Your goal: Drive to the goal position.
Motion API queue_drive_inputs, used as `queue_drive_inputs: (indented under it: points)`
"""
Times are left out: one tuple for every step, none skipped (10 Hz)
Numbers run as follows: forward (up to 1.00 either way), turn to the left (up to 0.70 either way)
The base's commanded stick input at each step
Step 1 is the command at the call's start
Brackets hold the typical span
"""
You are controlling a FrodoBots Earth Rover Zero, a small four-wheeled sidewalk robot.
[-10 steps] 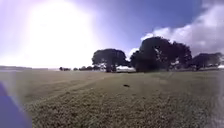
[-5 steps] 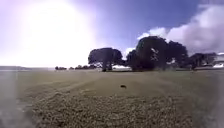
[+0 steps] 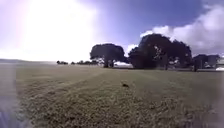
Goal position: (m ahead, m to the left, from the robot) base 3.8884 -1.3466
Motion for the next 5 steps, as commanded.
queue_drive_inputs:
  points:
    - [0.7,0.0]
    - [0.7,0.0]
    - [0.7,0.0]
    - [0.7,0.0]
    - [0.7,0.0]
